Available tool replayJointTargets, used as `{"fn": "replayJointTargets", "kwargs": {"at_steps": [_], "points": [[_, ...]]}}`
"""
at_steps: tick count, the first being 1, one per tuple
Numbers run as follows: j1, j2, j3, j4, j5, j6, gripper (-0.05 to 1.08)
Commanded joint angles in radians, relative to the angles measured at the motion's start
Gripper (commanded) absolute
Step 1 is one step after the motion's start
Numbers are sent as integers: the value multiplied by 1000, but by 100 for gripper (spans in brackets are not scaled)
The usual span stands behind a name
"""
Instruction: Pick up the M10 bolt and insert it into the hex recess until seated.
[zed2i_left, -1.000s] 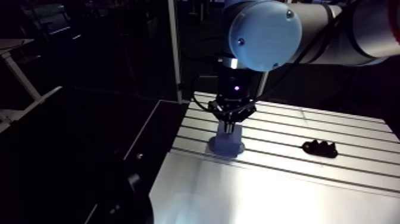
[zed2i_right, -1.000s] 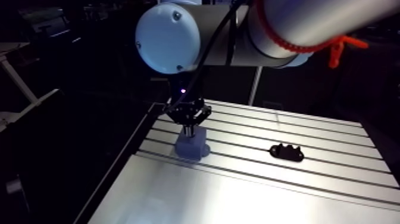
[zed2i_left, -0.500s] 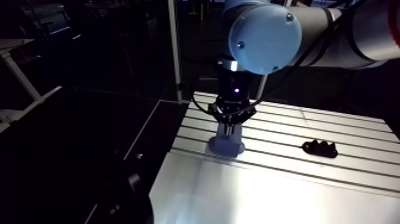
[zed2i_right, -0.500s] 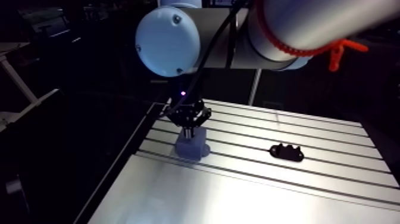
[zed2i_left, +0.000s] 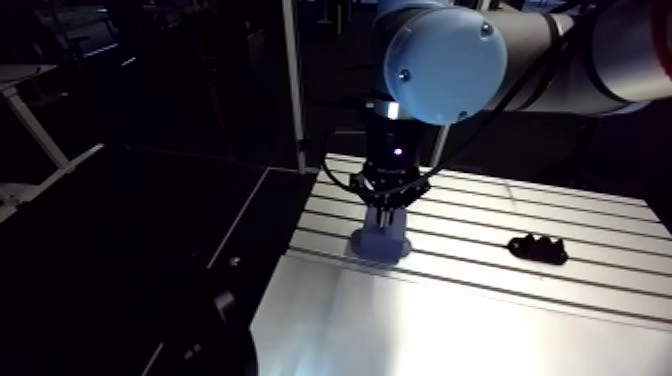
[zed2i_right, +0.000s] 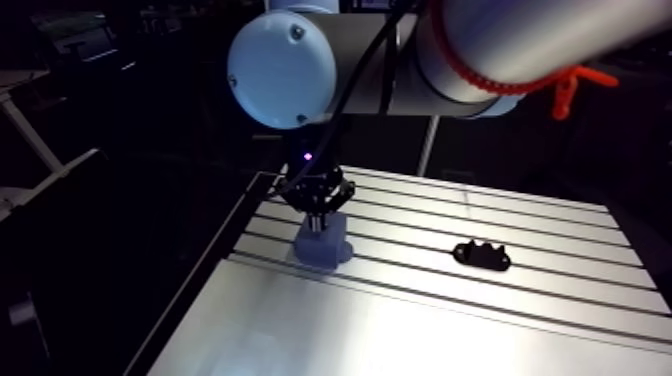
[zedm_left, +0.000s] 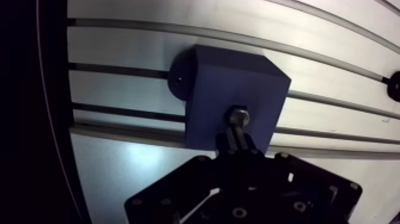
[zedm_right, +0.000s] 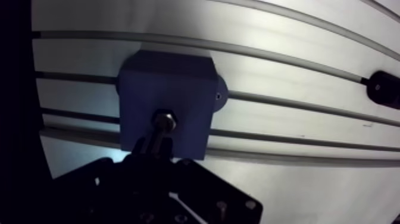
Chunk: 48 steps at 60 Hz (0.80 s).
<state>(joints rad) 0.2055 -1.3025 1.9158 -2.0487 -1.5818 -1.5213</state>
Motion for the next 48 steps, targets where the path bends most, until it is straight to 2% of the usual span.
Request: {"fn": "replayJointTargets", "kwargs": {"at_steps": [1, 48], "points": [[0, 7, 4, -25, 1, -4, 108], [0, 9, 6, -35, 3, -7, 108]]}}
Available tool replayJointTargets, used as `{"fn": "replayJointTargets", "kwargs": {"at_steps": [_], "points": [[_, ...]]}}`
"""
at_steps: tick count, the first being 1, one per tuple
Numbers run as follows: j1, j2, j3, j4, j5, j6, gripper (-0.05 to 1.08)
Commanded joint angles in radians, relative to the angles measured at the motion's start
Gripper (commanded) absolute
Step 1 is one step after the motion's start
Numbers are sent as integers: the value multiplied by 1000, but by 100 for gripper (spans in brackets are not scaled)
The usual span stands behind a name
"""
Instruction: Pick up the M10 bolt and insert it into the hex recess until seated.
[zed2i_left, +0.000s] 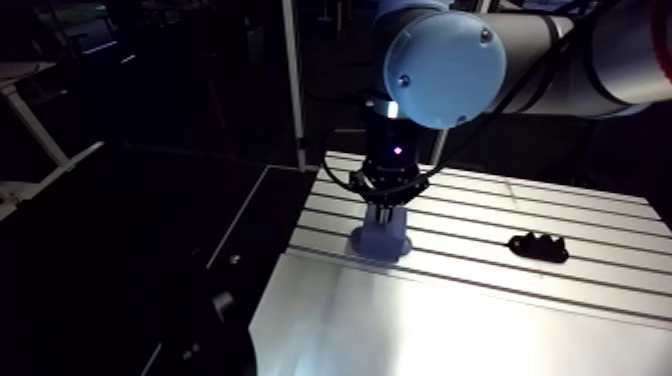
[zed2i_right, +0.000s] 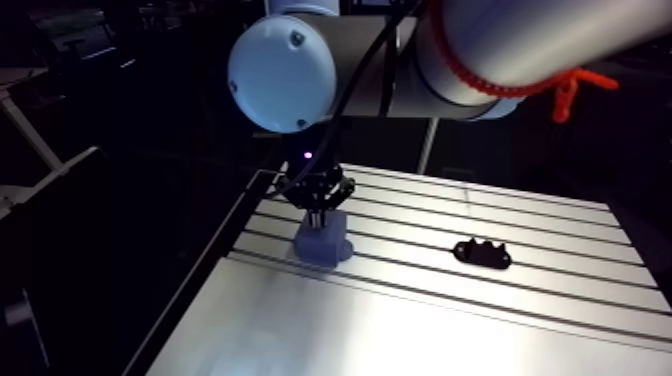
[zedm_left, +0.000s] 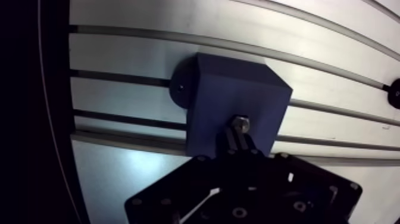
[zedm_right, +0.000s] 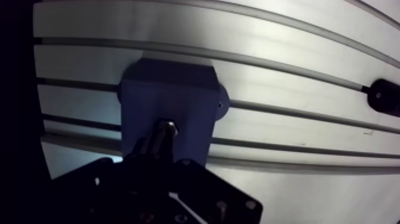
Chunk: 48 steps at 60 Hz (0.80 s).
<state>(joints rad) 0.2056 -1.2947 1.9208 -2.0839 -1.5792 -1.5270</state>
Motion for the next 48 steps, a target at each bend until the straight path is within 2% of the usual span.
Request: {"fn": "replayJointTargets", "kwargs": {"at_steps": [1, 48], "points": [[0, 1, 1, 0, 0, -2, 108], [0, 1, 5, 0, 0, -2, 108]]}}
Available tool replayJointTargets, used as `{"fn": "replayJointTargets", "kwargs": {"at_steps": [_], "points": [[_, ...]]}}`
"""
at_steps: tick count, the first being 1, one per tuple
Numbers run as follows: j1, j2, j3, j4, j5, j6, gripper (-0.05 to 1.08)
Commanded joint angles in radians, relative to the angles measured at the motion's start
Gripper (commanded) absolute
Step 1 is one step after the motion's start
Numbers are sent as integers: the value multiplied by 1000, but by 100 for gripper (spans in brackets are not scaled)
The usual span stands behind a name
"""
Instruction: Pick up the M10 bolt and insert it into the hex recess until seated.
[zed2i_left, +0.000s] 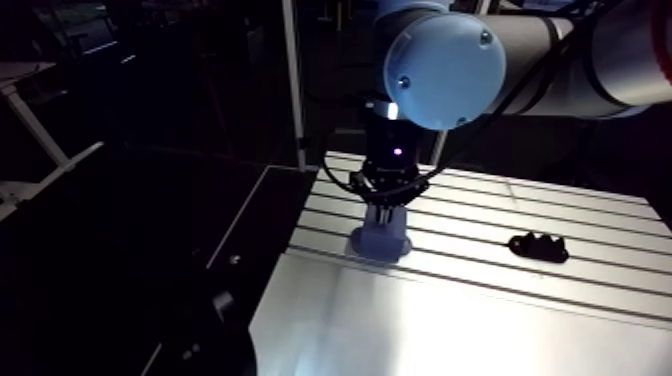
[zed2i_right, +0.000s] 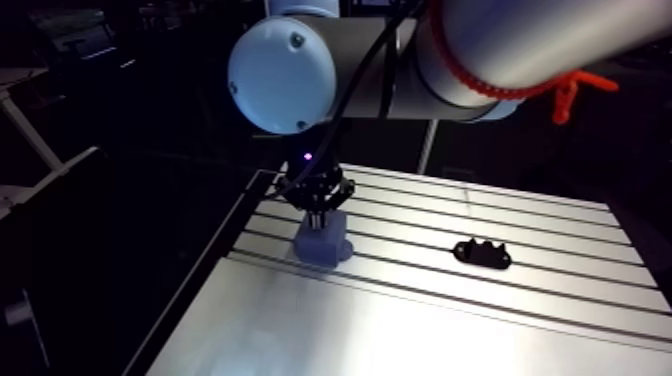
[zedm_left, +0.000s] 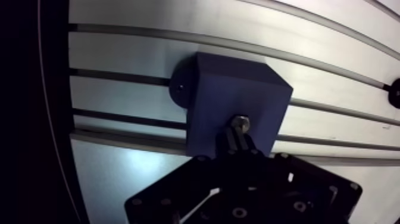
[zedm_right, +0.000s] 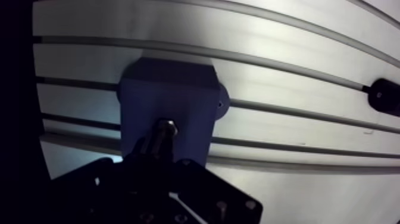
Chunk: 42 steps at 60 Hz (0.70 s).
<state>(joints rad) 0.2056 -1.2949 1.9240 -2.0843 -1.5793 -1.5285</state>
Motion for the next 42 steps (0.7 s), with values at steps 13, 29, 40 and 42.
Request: {"fn": "replayJointTargets", "kwargs": {"at_steps": [13, 29, 40, 42], "points": [[0, 1, 2, -1, 0, 0, 108], [0, -2, -3, 0, 0, 0, 108], [0, -5, -9, 2, 2, 0, 107], [0, -6, -10, 2, 2, -1, 107]]}}
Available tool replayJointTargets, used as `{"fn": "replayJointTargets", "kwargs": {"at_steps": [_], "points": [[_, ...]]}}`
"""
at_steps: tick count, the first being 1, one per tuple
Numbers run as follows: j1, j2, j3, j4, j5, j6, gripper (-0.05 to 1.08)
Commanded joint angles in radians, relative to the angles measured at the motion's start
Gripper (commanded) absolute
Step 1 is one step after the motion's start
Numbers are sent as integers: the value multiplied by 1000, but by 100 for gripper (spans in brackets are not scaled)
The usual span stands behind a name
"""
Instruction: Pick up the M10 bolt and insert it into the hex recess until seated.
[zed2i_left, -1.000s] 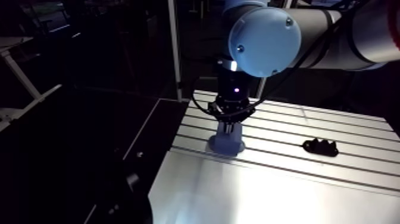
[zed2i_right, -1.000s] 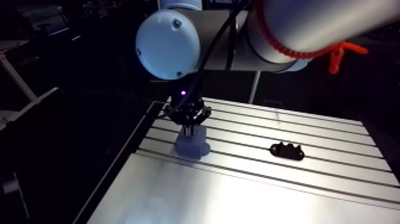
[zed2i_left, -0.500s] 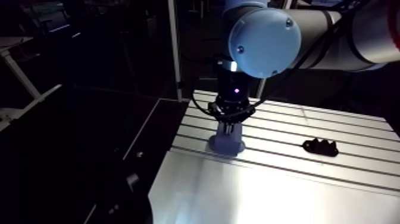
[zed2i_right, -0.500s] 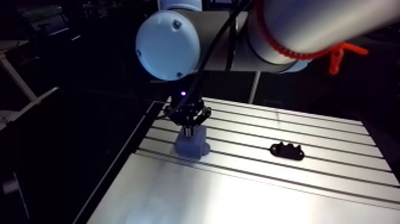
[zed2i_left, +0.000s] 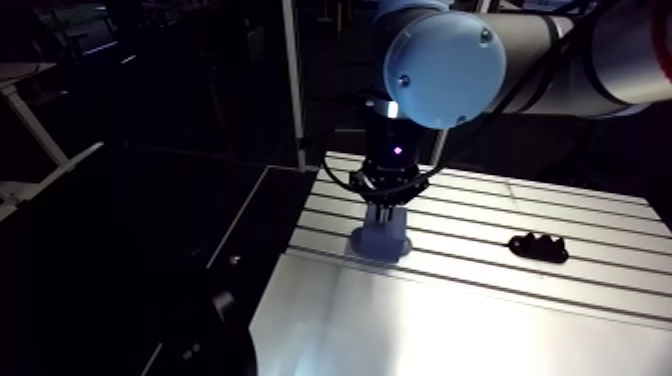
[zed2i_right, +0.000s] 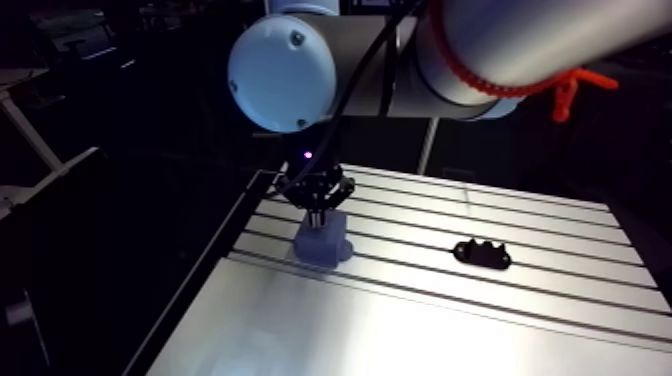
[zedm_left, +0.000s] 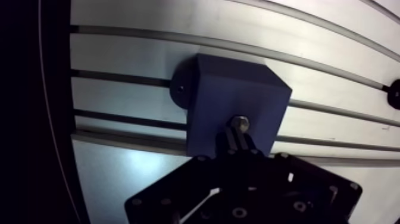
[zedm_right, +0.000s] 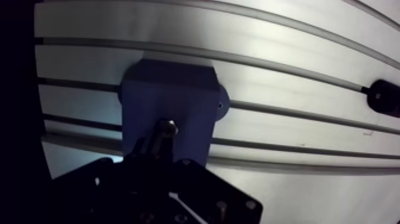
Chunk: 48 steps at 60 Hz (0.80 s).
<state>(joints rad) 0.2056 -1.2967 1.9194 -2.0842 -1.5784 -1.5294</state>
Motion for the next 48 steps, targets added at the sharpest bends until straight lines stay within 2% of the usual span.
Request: {"fn": "replayJointTargets", "kwargs": {"at_steps": [1, 17, 22, 23, 24, 25, 26, 27, 28, 29, 30, 31, 32, 33, 34, 35, 36, 48], "points": [[0, -4, -5, 2, 1, -1, 107], [0, -8, -9, 6, -2, 1, 106], [0, -8, -10, 9, -5, -1, 100], [0, -8, -10, 12, -5, -1, 92], [0, -8, -10, 12, -5, -1, 92], [1, -8, -10, 14, -5, -1, 76], [0, -8, -9, 15, -7, -1, 55], [0, -8, -9, 15, -7, -1, 55], [0, -9, -9, 17, -7, -2, 40], [0, -9, -9, 17, -7, -2, 40], [0, -9, -9, 17, -7, -6, 28], [0, -9, -9, 17, -7, -6, 28], [0, -11, -9, 16, -7, -15, 15], [0, -11, -9, 16, -7, -15, 15], [0, -12, -10, 16, -7, -21, 7], [0, -12, -10, 16, -7, -21, 7], [0, -14, -12, 16, -10, -23, 2], [-2, -25, -30, 36, -8, -27, 1]]}}
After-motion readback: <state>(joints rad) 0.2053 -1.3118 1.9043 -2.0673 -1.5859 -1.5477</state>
